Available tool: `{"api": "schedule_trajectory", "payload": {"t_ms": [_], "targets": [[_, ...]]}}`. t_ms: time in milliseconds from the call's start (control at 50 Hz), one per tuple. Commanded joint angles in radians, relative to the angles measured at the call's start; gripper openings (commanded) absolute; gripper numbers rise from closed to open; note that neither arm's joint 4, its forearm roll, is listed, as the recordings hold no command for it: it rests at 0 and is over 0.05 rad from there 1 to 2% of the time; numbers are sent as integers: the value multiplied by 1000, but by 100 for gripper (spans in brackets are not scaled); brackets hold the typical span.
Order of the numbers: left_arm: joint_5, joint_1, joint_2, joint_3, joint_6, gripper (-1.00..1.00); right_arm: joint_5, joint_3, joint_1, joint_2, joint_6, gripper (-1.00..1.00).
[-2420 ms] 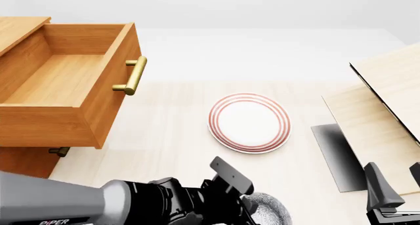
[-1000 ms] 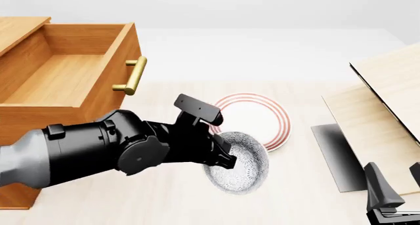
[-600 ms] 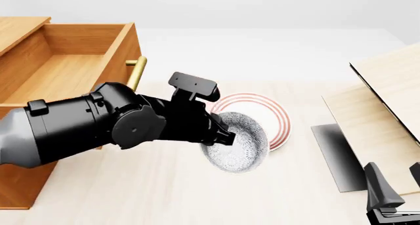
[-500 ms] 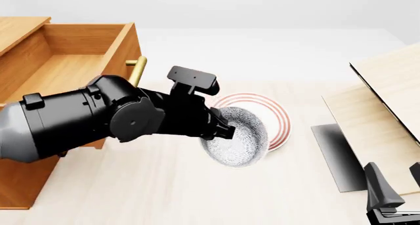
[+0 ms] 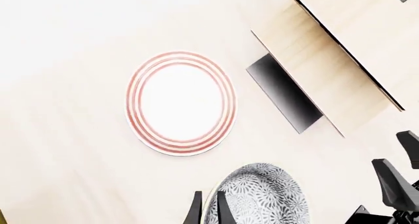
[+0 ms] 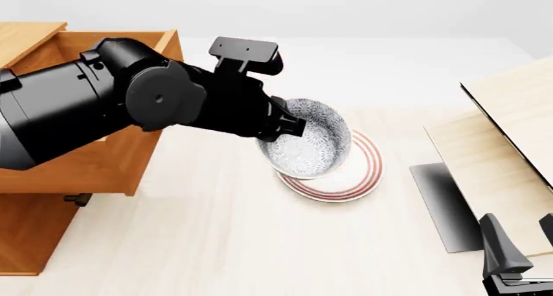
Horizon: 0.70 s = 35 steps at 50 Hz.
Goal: Open the top drawer of the cabinet and put the bowl in it.
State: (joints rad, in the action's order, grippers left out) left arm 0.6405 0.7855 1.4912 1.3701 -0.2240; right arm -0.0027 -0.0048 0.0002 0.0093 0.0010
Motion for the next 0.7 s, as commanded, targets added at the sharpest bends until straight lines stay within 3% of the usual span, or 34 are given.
{"api": "schedule_trajectory", "payload": {"t_ms": [20, 380, 700], "targets": [[72, -26, -10, 93, 20, -100, 0, 1, 0, -1, -1, 100], [161, -75, -22, 186, 51, -100, 0, 1, 0, -1, 0, 100], [303, -109, 35, 418, 82, -100, 0, 1, 0, -1, -1, 100]]}}
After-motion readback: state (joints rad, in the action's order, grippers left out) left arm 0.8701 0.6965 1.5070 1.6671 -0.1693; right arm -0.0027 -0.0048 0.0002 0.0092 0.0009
